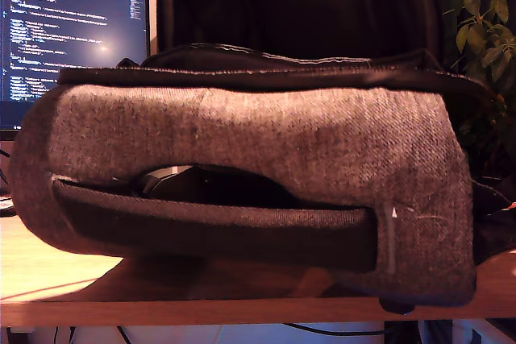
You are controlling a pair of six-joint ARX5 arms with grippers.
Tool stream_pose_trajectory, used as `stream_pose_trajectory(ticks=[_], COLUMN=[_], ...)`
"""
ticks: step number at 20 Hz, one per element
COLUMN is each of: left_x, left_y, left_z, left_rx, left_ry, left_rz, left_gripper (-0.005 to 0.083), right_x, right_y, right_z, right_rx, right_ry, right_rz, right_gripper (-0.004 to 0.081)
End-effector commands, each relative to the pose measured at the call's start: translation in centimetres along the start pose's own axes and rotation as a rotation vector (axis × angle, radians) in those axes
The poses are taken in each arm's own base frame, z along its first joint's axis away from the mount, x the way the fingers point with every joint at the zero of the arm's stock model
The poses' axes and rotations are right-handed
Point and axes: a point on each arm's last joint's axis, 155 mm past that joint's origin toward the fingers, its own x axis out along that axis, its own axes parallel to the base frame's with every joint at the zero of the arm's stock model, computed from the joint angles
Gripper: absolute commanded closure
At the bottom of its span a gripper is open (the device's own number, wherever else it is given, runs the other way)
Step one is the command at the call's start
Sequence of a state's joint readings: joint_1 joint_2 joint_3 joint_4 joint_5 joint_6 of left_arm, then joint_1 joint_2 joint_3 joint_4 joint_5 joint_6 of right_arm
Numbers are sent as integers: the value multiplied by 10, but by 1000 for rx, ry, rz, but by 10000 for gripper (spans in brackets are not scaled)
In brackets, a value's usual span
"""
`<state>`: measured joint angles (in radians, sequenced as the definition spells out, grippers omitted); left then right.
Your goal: Pack the pair of socks inside the grey Google backpack
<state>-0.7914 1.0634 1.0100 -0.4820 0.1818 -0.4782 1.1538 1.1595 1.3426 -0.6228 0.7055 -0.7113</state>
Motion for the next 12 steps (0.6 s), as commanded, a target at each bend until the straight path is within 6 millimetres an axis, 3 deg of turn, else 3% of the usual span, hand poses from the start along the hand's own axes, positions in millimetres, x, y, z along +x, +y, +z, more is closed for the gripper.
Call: stream_pose_trajectory(ticks=[1, 4, 12], left_x=[-9, -29, -83], left_y=[3, 7, 32], left_z=[-13, -21, 26], left_rx=[40, 122, 246], left_ry=[41, 49, -209], left_rz=[10, 34, 222], left_gripper=[793, 793, 793], right_x=[-13, -13, -2], right_y=[-16, -7, 66], right_z=[7, 3, -30], right_rx=[44, 37, 80], right_ry=[-45, -31, 84], right_rz=[-27, 10, 337], right_gripper=[782, 782, 782])
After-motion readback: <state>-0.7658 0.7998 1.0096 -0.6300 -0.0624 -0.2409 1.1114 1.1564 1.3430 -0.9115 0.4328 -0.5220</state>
